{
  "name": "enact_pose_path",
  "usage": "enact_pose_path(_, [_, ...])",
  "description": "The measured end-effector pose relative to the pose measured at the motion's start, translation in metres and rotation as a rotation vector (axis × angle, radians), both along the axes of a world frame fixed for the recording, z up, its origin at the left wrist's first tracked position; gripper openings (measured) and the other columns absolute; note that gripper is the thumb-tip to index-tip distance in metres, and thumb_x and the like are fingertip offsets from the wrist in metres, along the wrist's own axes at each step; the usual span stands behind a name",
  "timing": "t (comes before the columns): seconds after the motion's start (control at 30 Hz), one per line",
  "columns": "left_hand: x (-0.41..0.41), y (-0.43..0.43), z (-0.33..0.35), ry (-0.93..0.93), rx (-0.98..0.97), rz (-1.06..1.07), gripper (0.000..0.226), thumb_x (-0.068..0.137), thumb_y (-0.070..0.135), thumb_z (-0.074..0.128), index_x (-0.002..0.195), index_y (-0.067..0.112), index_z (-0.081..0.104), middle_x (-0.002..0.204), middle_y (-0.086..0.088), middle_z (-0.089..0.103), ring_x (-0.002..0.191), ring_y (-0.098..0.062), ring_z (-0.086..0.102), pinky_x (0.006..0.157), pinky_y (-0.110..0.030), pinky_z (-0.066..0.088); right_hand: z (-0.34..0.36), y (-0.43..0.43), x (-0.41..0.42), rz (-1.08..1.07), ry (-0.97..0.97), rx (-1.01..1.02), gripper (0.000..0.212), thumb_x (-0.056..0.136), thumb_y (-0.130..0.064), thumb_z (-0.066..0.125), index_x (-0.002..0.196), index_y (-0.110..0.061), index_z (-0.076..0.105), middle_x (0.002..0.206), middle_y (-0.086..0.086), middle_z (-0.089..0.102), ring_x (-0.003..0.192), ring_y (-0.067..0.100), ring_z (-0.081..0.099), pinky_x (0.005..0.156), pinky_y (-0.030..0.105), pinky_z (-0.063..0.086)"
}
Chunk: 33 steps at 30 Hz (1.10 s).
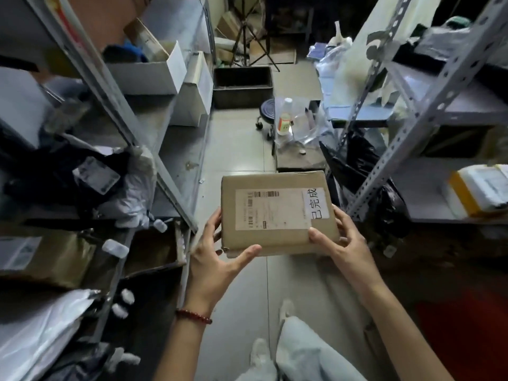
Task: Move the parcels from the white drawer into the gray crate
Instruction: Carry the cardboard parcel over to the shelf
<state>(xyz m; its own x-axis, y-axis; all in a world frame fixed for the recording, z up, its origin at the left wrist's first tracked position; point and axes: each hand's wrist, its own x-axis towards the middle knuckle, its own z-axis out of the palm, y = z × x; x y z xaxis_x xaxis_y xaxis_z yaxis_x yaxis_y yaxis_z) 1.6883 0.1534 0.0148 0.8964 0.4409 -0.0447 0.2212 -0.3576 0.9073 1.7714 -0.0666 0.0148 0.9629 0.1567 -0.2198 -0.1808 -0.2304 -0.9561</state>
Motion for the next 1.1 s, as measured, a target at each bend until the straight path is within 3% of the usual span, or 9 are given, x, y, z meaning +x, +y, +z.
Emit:
enact_pose_path(0.23, [0.156,0.054,-0.018,0.097,0.036,0.02,0.105,0.052,0.062,0.074,0.144,0.029,0.034,0.13,0.017,0.051,0.123,-0.005,0.05,0.105,-0.033,0.044,-0.027,0.057,0.166,0.074,0.064,-0.024,0.065,0.081,-0.032,0.073,0.137,-0.041,0.042,0.121,-0.012,0.056,0.099,0.0,0.055,0.074,0.016,0.046])
enact_pose_path(0.37, [0.241,0.084,-0.005,0.091,0.047,0.061,0.095,0.058,0.05,0.079,0.141,0.028,0.038,0.126,0.015,0.054,0.116,0.001,0.05,0.097,-0.017,0.041,-0.024,0.086,0.262,0.134,0.113,-0.017,0.075,0.072,-0.043,0.075,0.139,-0.039,0.043,0.128,-0.009,0.057,0.106,0.008,0.059,0.089,0.032,0.051])
enact_pose_path(0.43, [0.283,0.099,0.002,0.081,0.068,0.075,0.098,0.056,0.055,0.076,0.141,0.029,0.037,0.123,0.017,0.053,0.116,0.002,0.049,0.097,-0.019,0.042,-0.019,0.099,0.309,0.16,0.14,-0.021,0.082,0.063,-0.051,0.074,0.138,-0.04,0.043,0.128,-0.011,0.058,0.11,0.01,0.059,0.094,0.037,0.05])
enact_pose_path(0.57, [0.359,0.132,0.003,0.095,0.08,0.062,0.096,0.061,0.054,0.074,0.144,0.027,0.034,0.134,0.01,0.053,0.123,-0.004,0.047,0.101,-0.028,0.043,-0.014,0.135,0.394,0.148,0.134,-0.001,0.065,0.076,-0.035,0.075,0.134,-0.039,0.045,0.114,-0.022,0.055,0.101,-0.001,0.057,0.085,0.025,0.051])
enact_pose_path(0.63, [0.395,0.151,0.0,0.105,0.083,0.045,0.093,0.063,0.055,0.07,0.144,0.027,0.034,0.137,0.01,0.051,0.123,-0.002,0.047,0.097,-0.021,0.041,-0.012,0.157,0.431,0.126,0.13,-0.011,0.06,0.081,-0.029,0.073,0.131,-0.041,0.044,0.107,-0.027,0.051,0.097,-0.005,0.054,0.072,0.012,0.048])
enact_pose_path(0.7, [0.432,0.175,-0.007,0.112,0.073,0.025,0.092,0.064,0.056,0.069,0.143,0.028,0.033,0.137,0.013,0.05,0.122,0.001,0.045,0.094,-0.016,0.038,-0.015,0.178,0.464,0.125,0.143,-0.012,0.06,0.082,-0.028,0.072,0.133,-0.04,0.043,0.109,-0.025,0.052,0.098,-0.005,0.053,0.068,0.01,0.047])
enact_pose_path(0.87, [0.533,0.243,-0.018,0.129,0.024,-0.056,0.083,0.072,0.042,0.074,0.143,0.029,0.033,0.127,0.019,0.048,0.118,0.002,0.044,0.086,-0.002,0.035,-0.016,0.237,0.539,0.077,0.14,-0.057,0.071,0.077,-0.038,0.073,0.139,-0.04,0.039,0.129,-0.011,0.05,0.108,0.007,0.054,0.082,0.025,0.049])
enact_pose_path(0.97, [0.595,0.288,-0.01,0.12,-0.034,-0.124,0.076,0.078,0.036,0.071,0.142,0.034,0.031,0.124,0.02,0.047,0.115,0.002,0.045,0.092,-0.016,0.04,-0.003,0.275,0.586,0.024,0.133,-0.059,0.076,0.069,-0.049,0.071,0.138,-0.039,0.04,0.134,-0.009,0.048,0.114,0.012,0.053,0.092,0.034,0.05])
enact_pose_path(1.1, [0.68,0.333,0.005,0.065,-0.076,-0.136,0.064,0.08,0.041,0.064,0.135,0.041,0.03,0.114,0.029,0.047,0.095,0.029,0.042,0.074,0.002,0.036,0.015,0.319,0.658,-0.004,0.059,-0.109,0.087,0.065,-0.055,0.069,0.144,-0.037,0.036,0.135,-0.011,0.048,0.104,0.004,0.056,0.084,0.026,0.05])
